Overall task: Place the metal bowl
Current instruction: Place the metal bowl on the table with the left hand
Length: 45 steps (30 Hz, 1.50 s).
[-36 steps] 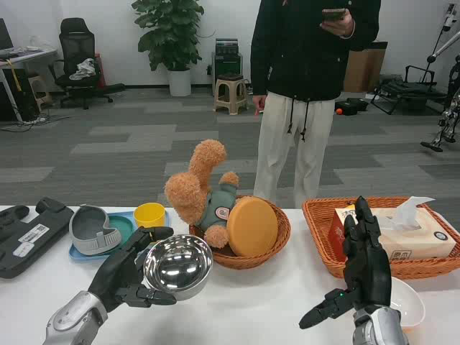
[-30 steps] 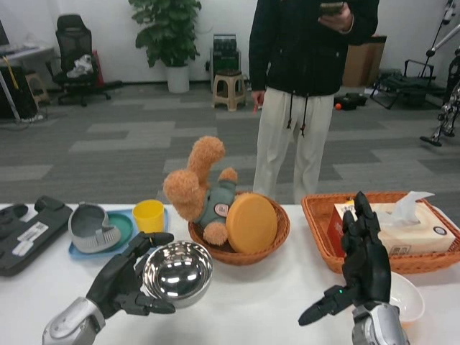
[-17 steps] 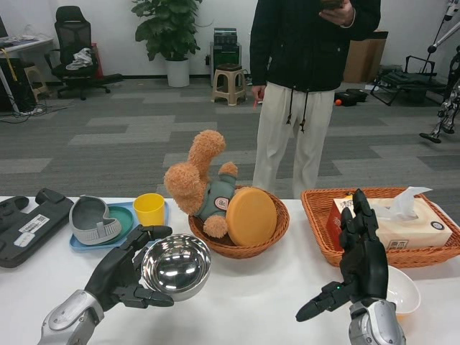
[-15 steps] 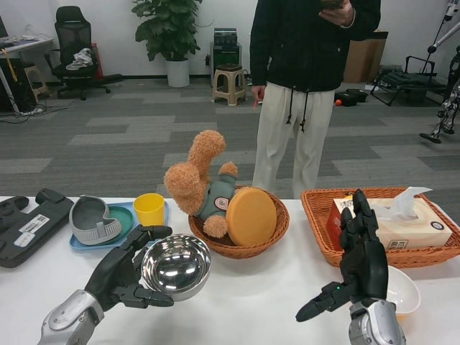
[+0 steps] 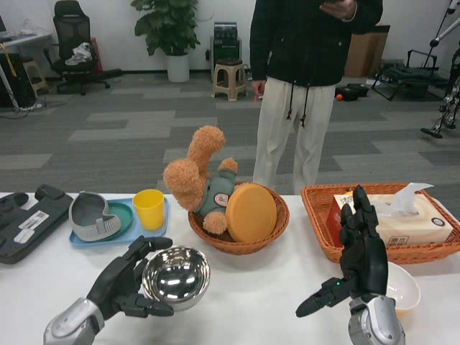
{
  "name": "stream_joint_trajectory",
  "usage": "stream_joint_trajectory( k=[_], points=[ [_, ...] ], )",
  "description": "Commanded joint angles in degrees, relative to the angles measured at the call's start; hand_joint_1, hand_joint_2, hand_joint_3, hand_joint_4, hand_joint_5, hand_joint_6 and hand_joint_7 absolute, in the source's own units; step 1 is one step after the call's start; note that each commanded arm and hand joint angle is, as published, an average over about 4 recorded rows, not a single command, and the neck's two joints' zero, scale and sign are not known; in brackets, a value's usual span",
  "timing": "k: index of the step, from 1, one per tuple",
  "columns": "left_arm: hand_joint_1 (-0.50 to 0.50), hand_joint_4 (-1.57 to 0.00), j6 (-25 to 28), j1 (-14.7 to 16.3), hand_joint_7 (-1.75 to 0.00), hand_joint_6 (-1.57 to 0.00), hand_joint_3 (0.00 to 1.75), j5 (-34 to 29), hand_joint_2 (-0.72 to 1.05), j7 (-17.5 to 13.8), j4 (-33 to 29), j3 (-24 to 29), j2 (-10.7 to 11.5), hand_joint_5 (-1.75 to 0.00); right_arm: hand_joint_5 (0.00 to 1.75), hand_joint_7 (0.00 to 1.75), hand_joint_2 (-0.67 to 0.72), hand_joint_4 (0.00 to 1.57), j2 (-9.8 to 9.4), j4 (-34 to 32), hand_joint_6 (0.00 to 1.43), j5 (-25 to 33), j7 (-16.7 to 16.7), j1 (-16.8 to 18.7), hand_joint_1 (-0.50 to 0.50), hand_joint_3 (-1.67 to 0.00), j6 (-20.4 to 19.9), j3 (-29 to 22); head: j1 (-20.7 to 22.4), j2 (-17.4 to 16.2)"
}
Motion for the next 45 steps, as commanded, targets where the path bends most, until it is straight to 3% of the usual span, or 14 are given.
stream_joint_trajectory(
  k=[1, 9, 14, 21, 27, 31, 38, 43, 45],
  points=[
    [-0.01, -0.45, -3.05, -1.63, -1.68, -0.60, 0.09, 0.03, 0.87, 1.05, 4.65, -0.03, 0.16, -1.75, 0.00, 0.07, 0.60, 0.16, -0.32, -0.31, 0.00, 0.28, -0.28, 0.44, -0.46, 0.00, -0.54, 0.14, 0.11, -0.33],
    [-0.09, -0.45, -9.80, -5.80, -1.68, -0.63, 0.00, -0.08, 0.87, 4.88, 15.49, -0.41, 0.16, -1.75, 0.00, 0.07, 0.60, 0.17, -0.32, -0.11, 0.00, 0.37, -0.33, 0.44, -0.46, 0.00, -0.54, 0.42, 0.46, -1.11],
    [-0.20, -0.31, -11.05, -7.78, -1.61, -0.62, 0.02, 1.65, 0.87, 6.98, 19.57, -1.95, 0.25, -1.75, 0.00, 0.07, 0.60, 0.17, -0.27, -0.16, 0.00, 0.28, -0.35, 0.44, -0.46, 0.00, -0.52, 0.49, 0.63, -1.28],
    [-0.29, -0.26, -11.23, -8.92, -1.61, -0.65, 0.04, 3.56, 0.87, 9.89, 22.91, -2.14, 0.25, -1.75, 0.00, 0.07, 0.60, 0.17, -0.12, -0.29, 0.00, 0.28, -0.35, 0.44, -0.46, 0.00, -0.61, 0.49, 0.58, -1.39],
    [-0.32, -0.26, -11.20, -9.58, -1.61, -0.68, 0.09, 4.16, 0.78, 11.80, 25.72, -3.18, 0.25, -1.75, 0.00, 0.07, 0.60, 0.17, -0.07, -0.27, 0.00, 0.30, -0.35, 0.44, -0.46, 0.00, -0.61, 0.53, 1.03, -1.73],
    [-0.32, -0.26, -11.05, -10.13, -1.61, -0.71, 0.00, 6.02, 0.78, 12.85, 27.50, -3.77, 0.25, -1.75, 0.00, 0.07, 0.60, 0.17, -0.14, -0.18, 0.00, 0.37, -0.35, 0.44, -0.46, 0.00, -0.61, 0.67, 1.19, -1.78],
    [-0.33, -0.30, -10.88, -10.48, -1.57, -0.79, 0.00, 6.42, 0.78, 13.82, 28.87, -5.11, 0.22, -1.75, 0.00, 0.07, 0.60, 0.17, -0.12, -0.11, 0.00, 0.39, -0.35, 0.44, -0.46, 0.00, -0.56, 0.67, 1.11, -2.28],
    [-0.34, -0.15, -10.88, -10.50, -1.54, -0.75, 0.00, 6.35, 0.96, 13.97, 29.06, -5.46, 0.16, -1.75, 0.00, 0.07, 0.60, 0.17, -0.05, -0.11, 0.00, 0.37, -0.35, 0.44, -0.46, 0.00, -0.61, 0.62, 1.32, -2.71],
    [-0.36, -0.09, -10.88, -10.50, -1.47, -0.65, 0.00, 6.35, 0.96, 13.97, 29.06, -5.64, 0.16, -1.64, 0.00, 0.07, 0.60, 0.17, -0.05, -0.11, 0.00, 0.37, -0.35, 0.44, -0.46, 0.00, -0.61, 0.62, 1.23, -2.79]
  ],
)
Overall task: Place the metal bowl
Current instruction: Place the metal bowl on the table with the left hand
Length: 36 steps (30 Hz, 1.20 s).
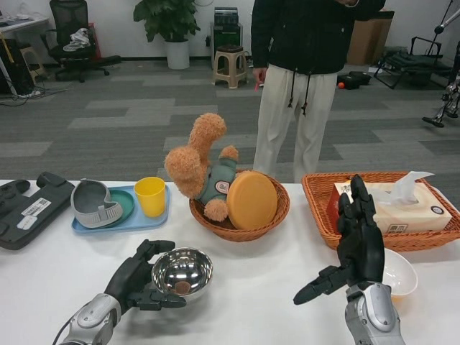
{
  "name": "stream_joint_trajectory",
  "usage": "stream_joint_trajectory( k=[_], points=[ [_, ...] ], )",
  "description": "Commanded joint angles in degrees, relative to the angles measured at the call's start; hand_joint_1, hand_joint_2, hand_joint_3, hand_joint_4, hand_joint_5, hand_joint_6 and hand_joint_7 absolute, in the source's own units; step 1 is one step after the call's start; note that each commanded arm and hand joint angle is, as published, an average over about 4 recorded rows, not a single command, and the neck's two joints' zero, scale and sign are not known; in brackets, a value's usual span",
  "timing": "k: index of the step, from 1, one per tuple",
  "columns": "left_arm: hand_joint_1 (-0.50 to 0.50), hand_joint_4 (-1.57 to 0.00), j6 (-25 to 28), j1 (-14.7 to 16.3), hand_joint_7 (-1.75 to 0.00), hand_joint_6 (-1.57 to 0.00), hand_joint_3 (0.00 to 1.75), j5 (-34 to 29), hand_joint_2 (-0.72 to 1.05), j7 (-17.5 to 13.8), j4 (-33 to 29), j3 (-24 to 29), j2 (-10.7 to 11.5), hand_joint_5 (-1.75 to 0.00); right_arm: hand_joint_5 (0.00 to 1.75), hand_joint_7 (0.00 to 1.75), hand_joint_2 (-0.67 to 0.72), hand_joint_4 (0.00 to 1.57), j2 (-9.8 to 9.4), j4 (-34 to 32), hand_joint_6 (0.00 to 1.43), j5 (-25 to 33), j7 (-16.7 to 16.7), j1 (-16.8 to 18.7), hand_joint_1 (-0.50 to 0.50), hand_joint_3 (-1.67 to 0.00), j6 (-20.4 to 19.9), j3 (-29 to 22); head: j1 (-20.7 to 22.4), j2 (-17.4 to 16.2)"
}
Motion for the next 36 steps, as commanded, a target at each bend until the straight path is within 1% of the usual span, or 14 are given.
stream_joint_trajectory(
  k=[1, 2, 4, 6, 8, 9, 14, 16, 19, 22, 24, 28, 29, 36],
  points=[
    [-0.37, -0.06, 0.36, 0.23, -1.40, -0.58, 0.02, 0.41, 0.96, 0.15, 0.73, -0.38, 0.22, -1.51, 0.00, 0.07, 0.60, 0.17, -0.11, -0.11, 0.00, 0.35, -0.33, 0.25, -0.46, 0.00, -0.57, 0.03, -0.06, -0.12],
    [-0.39, -0.02, 0.34, 0.25, -1.33, -0.51, 0.04, 0.39, 0.96, 0.15, 0.73, -0.41, 0.22, -1.39, 0.00, 0.07, 0.60, 0.17, -0.11, -0.11, 0.00, 0.35, -0.33, 0.25, -0.46, 0.00, -0.57, 0.03, -0.02, -0.26],
    [-0.43, 0.00, 0.17, 0.42, -1.12, -0.34, 0.09, 0.30, 1.00, 0.15, 0.73, -0.27, 0.27, -0.92, 0.00, 0.07, 0.60, 0.17, -0.11, -0.11, 0.00, 0.35, -0.33, 0.25, -0.46, 0.00, -0.57, -0.01, 0.09, -0.34],
    [-0.47, 0.00, -0.01, 0.82, -0.80, -0.18, 0.09, 0.21, 1.03, 0.11, 0.64, -0.14, 0.40, -0.44, 0.00, 0.07, 0.60, 0.17, -0.11, -0.15, 0.00, 0.35, -0.33, 0.25, -0.46, 0.00, -0.57, -0.01, 0.16, -0.43],
    [-0.49, 0.00, -0.14, 1.21, -0.58, -0.10, 0.09, 0.03, 0.98, 0.06, 0.38, 0.08, 0.53, -0.21, 0.00, 0.07, 0.60, 0.17, -0.11, -0.20, 0.00, 0.35, -0.29, 0.25, -0.46, 0.00, -0.57, -0.01, 0.21, -0.48],
    [-0.50, 0.00, -0.34, 1.37, -0.51, -0.08, 0.09, -0.03, 0.96, 0.04, 0.23, 0.38, 0.55, -0.15, 0.00, 0.07, 0.60, 0.17, -0.11, -0.20, 0.00, 0.35, -0.29, 0.25, -0.46, 0.00, -0.57, -0.01, 0.26, -0.48],
    [-0.50, 0.00, -2.84, 2.05, -0.28, -0.01, 0.09, -0.43, 0.96, -0.09, -0.30, 1.31, 0.66, 0.00, 0.00, 0.07, 0.60, 0.17, -0.11, -0.22, 0.00, 0.35, -0.33, 0.25, -0.46, 0.00, -0.57, -0.01, 0.52, -0.64],
    [-0.50, 0.00, -3.22, 2.18, -0.23, -0.01, 0.09, -0.82, 0.96, -0.25, -0.43, 1.26, 0.75, 0.00, 0.00, 0.07, 0.60, 0.17, -0.11, -0.26, 0.00, 0.35, -0.33, 0.25, -0.46, 0.00, -0.57, -0.01, 0.59, -0.68],
    [-0.50, 0.00, -3.68, 2.47, -0.16, 0.00, 0.07, -1.61, 0.87, -0.47, -0.63, 1.15, 0.86, 0.00, 0.00, 0.07, 0.60, 0.17, -0.11, -0.33, 0.00, 0.35, -0.31, 0.25, -0.46, 0.00, -0.57, -0.01, 0.71, -0.73],
    [-0.50, 0.00, -4.27, 2.60, -0.14, 0.00, 0.04, -2.01, 0.65, -0.95, -0.76, 1.22, 1.01, 0.00, 0.00, 0.07, 0.60, 0.17, -0.11, -0.46, 0.00, 0.35, -0.33, 0.31, -0.46, 0.00, -0.59, -0.01, 0.97, -0.87],
    [-0.50, 0.00, -4.40, 2.64, -0.14, 0.00, 0.09, -2.40, 0.52, -1.37, -0.85, 1.15, 1.08, 0.00, 0.00, 0.07, 0.60, 0.17, -0.11, -0.55, 0.00, 0.35, -0.33, 0.36, -0.46, 0.00, -0.64, -0.01, 1.03, -0.91],
    [-0.50, 0.00, -5.30, 2.84, -0.14, 0.00, 0.09, -3.31, 0.25, -1.96, -1.31, 1.04, 1.10, 0.00, 0.00, 0.07, 0.60, 0.17, -0.11, -0.72, 0.00, 0.35, -0.33, 0.51, -0.46, 0.00, -0.66, -0.01, 1.25, -0.99],
    [-0.50, 0.00, -5.59, 2.93, -0.14, 0.00, 0.07, -3.48, 0.14, -2.09, -1.51, 1.09, 1.10, 0.00, 0.00, 0.07, 0.60, 0.17, -0.11, -0.77, 0.00, 0.35, -0.33, 0.56, -0.46, 0.00, -0.66, -0.01, 1.25, -1.00],
    [-0.48, 0.00, -7.74, 3.65, -0.14, 0.00, 0.09, -5.72, -0.48, -2.51, -3.77, 1.20, 1.28, 0.00, 0.00, 0.07, 0.60, 0.17, -0.11, -0.92, 0.00, 0.35, -0.33, 0.73, -0.46, 0.00, -0.66, -0.06, 1.61, -1.34]
  ],
)
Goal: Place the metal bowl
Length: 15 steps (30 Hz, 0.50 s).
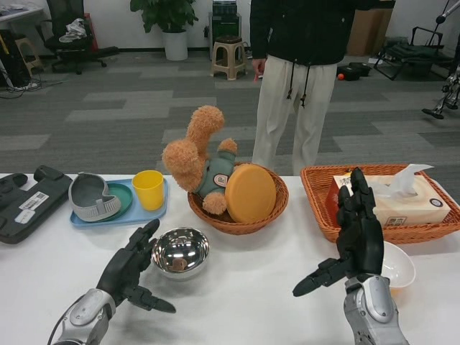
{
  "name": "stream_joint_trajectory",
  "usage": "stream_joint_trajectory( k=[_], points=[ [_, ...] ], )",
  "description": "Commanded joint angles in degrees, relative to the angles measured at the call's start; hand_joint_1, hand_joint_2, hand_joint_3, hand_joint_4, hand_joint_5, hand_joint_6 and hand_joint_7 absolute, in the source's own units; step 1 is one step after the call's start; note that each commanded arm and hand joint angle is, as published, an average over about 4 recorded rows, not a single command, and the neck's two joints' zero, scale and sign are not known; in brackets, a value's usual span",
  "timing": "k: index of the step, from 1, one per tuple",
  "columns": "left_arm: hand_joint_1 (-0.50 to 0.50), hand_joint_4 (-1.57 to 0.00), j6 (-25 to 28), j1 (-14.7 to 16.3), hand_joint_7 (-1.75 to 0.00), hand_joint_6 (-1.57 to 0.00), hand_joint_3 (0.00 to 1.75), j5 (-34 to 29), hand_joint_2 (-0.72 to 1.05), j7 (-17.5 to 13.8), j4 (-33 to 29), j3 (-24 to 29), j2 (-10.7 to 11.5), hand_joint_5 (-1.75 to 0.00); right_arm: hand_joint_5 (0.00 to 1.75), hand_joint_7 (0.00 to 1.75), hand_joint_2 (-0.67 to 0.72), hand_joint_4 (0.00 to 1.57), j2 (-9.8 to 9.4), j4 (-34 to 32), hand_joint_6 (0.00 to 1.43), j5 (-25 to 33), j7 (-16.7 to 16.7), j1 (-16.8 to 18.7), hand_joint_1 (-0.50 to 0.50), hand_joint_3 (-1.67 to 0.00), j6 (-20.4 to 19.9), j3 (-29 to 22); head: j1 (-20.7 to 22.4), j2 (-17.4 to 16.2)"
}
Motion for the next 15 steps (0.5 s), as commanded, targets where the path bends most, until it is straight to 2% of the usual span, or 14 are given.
stream_joint_trajectory(
  k=[1, 6, 9, 11, 15],
  points=[
    [-0.48, 0.00, -2.28, 1.02, -0.14, 0.00, 0.09, -2.80, -0.53, -0.15, -1.58, 0.23, 0.96, 0.00, 0.00, 0.07, 0.60, 0.17, -0.12, -0.69, 0.00, 0.35, -0.33, 0.72, -0.46, 0.00, -0.65, -0.04, 0.15, -0.11],
    [-0.48, 0.00, -4.06, 1.29, -0.10, 0.00, 0.09, -7.99, -0.64, 0.03, -4.28, -0.45, 0.96, 0.00, 0.00, 0.07, 0.60, 0.16, -0.12, -0.87, 0.00, 0.35, -0.33, 0.74, -0.46, 0.00, -0.65, -0.01, 0.25, -0.13],
    [-0.48, 0.00, -4.23, 2.04, -0.07, 0.00, 0.09, -11.00, -0.64, 0.03, -7.69, -0.89, 1.03, 0.00, 0.00, 0.07, 0.60, 0.14, -0.12, -1.00, 0.00, 0.35, -0.33, 0.74, -0.46, 0.00, -0.65, -0.12, 0.29, 0.29],
    [-0.48, 0.00, -3.40, 3.38, -0.07, 0.00, 0.09, -13.61, -0.64, -0.04, -12.63, -1.39, 1.05, 0.00, 0.00, 0.07, 0.60, 0.14, -0.12, -1.11, 0.00, 0.35, -0.31, 0.74, -0.46, 0.00, -0.65, -0.21, 0.43, 0.83],
    [-0.48, 0.00, 0.07, 5.66, -0.10, 0.00, 0.09, -14.80, -0.64, -0.15, -20.76, -1.30, 1.09, 0.00, 0.00, 0.07, 0.60, 0.14, -0.12, -1.16, 0.00, 0.44, -0.29, 0.74, -0.46, 0.00, -0.65, -0.32, 0.60, 2.10]
  ],
)
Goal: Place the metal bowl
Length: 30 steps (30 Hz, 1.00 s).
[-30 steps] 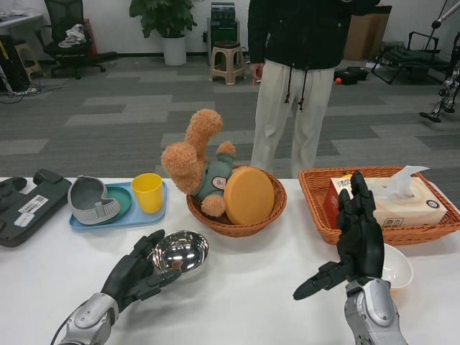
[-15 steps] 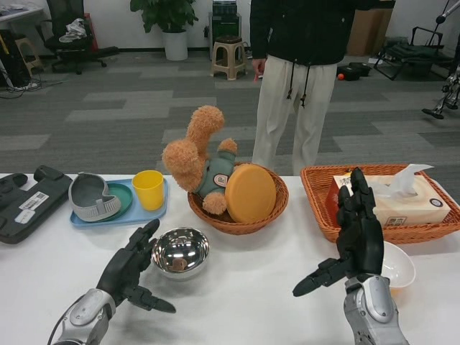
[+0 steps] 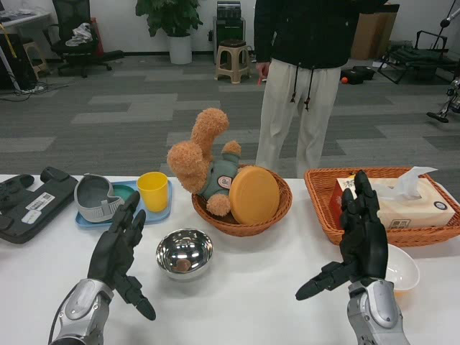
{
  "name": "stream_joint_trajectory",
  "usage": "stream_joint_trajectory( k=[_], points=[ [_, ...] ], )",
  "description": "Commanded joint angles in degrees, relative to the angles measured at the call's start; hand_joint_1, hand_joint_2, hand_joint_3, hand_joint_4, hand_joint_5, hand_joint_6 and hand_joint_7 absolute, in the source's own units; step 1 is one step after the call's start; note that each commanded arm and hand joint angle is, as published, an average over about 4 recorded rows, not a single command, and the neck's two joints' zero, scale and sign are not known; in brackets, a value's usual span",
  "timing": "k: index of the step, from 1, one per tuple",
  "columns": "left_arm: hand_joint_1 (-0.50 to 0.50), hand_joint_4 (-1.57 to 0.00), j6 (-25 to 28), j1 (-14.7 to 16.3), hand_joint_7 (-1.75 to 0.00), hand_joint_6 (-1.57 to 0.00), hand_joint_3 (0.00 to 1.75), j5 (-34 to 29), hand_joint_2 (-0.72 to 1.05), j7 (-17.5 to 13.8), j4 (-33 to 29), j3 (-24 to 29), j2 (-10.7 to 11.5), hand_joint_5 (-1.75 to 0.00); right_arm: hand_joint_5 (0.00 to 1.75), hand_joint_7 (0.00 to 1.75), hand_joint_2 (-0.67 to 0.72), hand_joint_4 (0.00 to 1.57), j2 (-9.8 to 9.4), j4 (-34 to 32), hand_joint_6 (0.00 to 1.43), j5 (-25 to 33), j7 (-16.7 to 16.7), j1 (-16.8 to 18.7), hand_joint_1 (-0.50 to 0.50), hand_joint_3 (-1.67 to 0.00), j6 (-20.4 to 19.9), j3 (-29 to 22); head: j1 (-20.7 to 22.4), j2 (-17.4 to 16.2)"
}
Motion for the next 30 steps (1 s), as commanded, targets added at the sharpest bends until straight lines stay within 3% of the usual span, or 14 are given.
stream_joint_trajectory(
  k=[1, 6, 15, 18, 22, 26, 30],
  points=[
    [-0.48, 0.00, 3.55, 2.50, -0.09, 0.00, 0.09, -0.54, -0.64, 0.03, -7.05, 0.53, 0.90, 0.00, 0.00, 0.07, 0.60, 0.14, -0.15, -0.31, 0.00, 0.48, -0.28, 0.40, -0.46, 0.00, -0.59, -0.35, 0.07, 1.01],
    [-0.48, 0.00, 8.34, 4.63, -0.07, 0.00, 0.09, -0.07, -0.64, 0.03, -17.75, 2.99, 0.99, 0.00, 0.00, 0.07, 0.60, 0.14, -0.15, -0.17, 0.00, 0.48, -0.34, 0.24, -0.46, 0.00, -0.59, -0.44, -0.40, 4.01],
    [-0.48, 0.00, 13.53, 5.03, -0.12, 0.00, 0.09, 0.19, -0.64, -0.67, -29.09, 5.27, 1.43, 0.00, 0.00, 0.07, 0.60, 0.14, -0.15, -0.31, 0.00, 0.21, -0.25, -0.19, -0.46, 0.00, -0.59, -0.26, -1.86, 9.76],
    [-0.48, 0.00, 15.20, 5.03, -0.07, 0.00, 0.09, 0.19, -0.64, -0.85, -31.47, 5.36, 1.82, 0.00, 0.00, 0.07, 0.60, 0.14, -0.15, -0.48, 0.00, 0.17, -0.25, -0.24, -0.46, 0.00, -0.59, -0.30, -2.33, 11.32],
    [-0.48, 0.00, 17.97, 4.90, -0.14, 0.00, 0.09, 0.36, -0.64, -1.38, -35.02, 5.58, 2.57, 0.00, 0.00, 0.07, 0.60, 0.14, -0.15, -0.70, 0.00, 0.17, -0.25, -0.55, -0.46, 0.00, -0.59, -0.35, -3.15, 12.62],
    [-0.48, 0.00, 22.32, 4.76, -0.07, 0.00, 0.09, 1.22, -0.64, -3.07, -37.27, 7.16, 3.10, 0.00, 0.00, 0.07, 0.60, 0.14, -0.28, -1.25, 0.00, 0.08, -0.25, -0.85, -0.46, 0.00, -0.59, -0.35, -4.31, 12.86],
    [-0.48, 0.00, 23.07, 4.76, -0.10, 0.00, 0.09, 1.42, -0.64, -3.75, -38.32, 8.53, 3.10, 0.00, 0.00, 0.07, 0.60, 0.14, -0.50, -1.93, 0.00, -0.01, -0.25, -1.07, -0.46, 0.00, -0.59, -0.44, -4.54, 12.50]
  ],
)
